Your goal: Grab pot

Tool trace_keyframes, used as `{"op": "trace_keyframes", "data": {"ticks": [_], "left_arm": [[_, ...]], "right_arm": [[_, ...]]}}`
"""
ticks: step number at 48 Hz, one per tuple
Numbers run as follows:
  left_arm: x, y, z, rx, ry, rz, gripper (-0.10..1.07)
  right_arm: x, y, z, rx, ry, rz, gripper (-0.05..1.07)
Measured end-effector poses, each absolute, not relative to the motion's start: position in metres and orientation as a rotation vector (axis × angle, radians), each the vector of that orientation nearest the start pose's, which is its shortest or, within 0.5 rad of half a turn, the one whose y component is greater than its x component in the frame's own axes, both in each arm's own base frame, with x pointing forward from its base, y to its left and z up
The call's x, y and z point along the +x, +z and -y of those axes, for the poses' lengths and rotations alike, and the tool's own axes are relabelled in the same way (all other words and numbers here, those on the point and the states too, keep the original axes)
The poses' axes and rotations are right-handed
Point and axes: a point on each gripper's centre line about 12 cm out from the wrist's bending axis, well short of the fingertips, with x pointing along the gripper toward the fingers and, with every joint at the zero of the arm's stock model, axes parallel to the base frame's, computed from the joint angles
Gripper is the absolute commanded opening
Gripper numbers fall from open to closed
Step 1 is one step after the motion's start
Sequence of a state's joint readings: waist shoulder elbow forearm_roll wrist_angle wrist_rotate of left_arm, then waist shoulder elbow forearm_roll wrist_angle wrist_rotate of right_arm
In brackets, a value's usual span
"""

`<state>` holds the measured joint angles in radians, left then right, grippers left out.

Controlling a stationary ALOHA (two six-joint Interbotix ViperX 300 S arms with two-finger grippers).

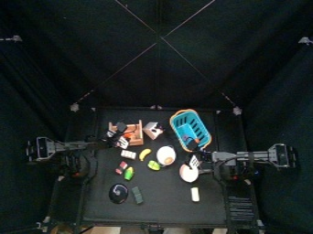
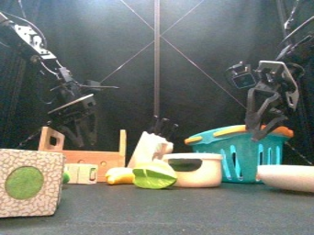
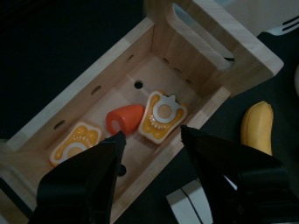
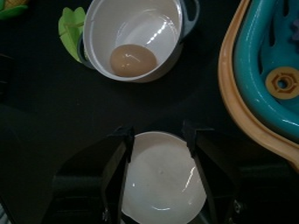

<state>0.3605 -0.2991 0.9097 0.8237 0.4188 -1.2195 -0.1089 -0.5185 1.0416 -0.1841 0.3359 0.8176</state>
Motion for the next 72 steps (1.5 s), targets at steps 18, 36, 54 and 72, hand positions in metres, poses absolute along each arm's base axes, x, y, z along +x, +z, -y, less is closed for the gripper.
{"op": "trace_keyframes", "data": {"ticks": [18, 36, 54, 72], "left_arm": [[0.268, 0.200, -0.116, -0.375, 0.704, -0.670, 0.90], [0.274, 0.231, -0.079, -0.343, 0.382, -0.452, 0.90], [0.259, 0.248, -0.051, -0.272, 0.114, -0.274, 0.90], [0.252, 0.237, -0.038, -0.137, -0.001, -0.218, 0.90]], "right_arm": [[0.252, 0.198, 0.032, 0.655, -0.409, -0.720, 0.84], [0.266, 0.205, 0.033, 0.752, -0.431, -0.723, 0.84], [0.280, 0.204, 0.039, 0.812, -0.485, -0.781, 0.84], [0.295, 0.183, 0.064, 0.840, -0.590, -0.854, 0.83]]}}
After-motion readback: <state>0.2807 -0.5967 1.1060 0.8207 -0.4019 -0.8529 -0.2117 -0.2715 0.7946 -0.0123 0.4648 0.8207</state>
